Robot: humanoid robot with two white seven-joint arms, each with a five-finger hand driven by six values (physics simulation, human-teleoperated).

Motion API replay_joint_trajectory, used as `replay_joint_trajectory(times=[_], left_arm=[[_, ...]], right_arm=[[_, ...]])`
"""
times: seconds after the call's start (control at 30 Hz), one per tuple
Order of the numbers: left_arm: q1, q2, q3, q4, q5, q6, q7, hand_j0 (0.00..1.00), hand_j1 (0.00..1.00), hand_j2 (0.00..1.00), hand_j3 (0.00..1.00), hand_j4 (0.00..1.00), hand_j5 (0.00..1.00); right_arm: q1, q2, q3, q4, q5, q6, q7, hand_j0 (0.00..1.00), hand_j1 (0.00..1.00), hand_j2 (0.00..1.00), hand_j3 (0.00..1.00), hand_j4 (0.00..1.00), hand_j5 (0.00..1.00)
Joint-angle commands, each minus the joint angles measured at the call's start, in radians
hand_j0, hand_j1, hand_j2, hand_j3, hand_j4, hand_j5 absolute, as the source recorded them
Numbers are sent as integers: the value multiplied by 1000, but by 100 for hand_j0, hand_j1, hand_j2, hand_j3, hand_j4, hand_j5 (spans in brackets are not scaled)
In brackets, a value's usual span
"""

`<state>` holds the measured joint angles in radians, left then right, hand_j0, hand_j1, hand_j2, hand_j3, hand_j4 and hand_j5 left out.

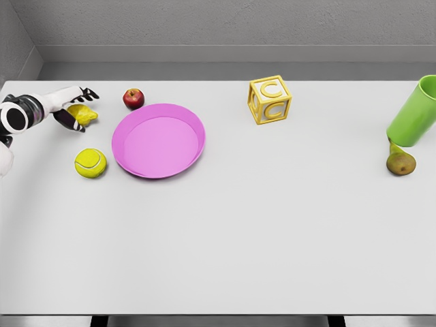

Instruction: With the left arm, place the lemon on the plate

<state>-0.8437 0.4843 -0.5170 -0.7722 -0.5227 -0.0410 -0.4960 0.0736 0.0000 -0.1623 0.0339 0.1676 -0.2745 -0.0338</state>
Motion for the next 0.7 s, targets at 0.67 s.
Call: replay_joint_trajectory(times=[0.67], left_arm=[[8,5,8,-2,4,0,-1,55,55,55,55,55,55]], right_arm=[[0,0,0,0,0,0,0,100,100,100,100,100,100]])
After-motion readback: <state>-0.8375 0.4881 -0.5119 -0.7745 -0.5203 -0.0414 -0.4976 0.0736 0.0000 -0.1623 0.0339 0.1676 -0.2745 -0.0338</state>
